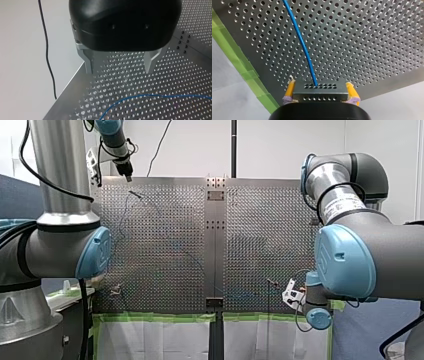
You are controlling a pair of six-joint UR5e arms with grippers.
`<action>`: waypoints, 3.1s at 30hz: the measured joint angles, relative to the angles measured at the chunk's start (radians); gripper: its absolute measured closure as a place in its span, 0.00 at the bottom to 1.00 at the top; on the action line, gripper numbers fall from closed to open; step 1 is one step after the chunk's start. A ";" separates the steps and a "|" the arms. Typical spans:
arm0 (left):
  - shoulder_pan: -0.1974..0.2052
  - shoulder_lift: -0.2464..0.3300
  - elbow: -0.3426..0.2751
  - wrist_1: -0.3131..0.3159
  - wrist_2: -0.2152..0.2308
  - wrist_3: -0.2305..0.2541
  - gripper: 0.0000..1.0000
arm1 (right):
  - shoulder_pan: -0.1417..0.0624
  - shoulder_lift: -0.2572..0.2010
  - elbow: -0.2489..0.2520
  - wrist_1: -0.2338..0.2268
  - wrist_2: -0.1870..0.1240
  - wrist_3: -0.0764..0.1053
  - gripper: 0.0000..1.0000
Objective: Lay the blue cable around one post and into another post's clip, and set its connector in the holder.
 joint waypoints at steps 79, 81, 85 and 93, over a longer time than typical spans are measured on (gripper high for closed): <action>-0.082 0.138 -0.227 0.151 0.067 -0.193 0.00 | 0.013 0.000 0.000 0.006 0.002 -0.003 1.00; -0.088 0.133 -0.246 0.170 0.086 -0.212 0.00 | 0.013 0.000 0.000 0.006 0.001 -0.003 1.00; -0.105 0.108 -0.281 0.204 0.121 -0.246 0.00 | 0.014 0.000 0.000 0.008 0.000 -0.009 1.00; -0.170 0.037 -0.355 0.278 0.195 -0.294 0.00 | 0.016 0.000 0.000 0.014 0.000 -0.020 1.00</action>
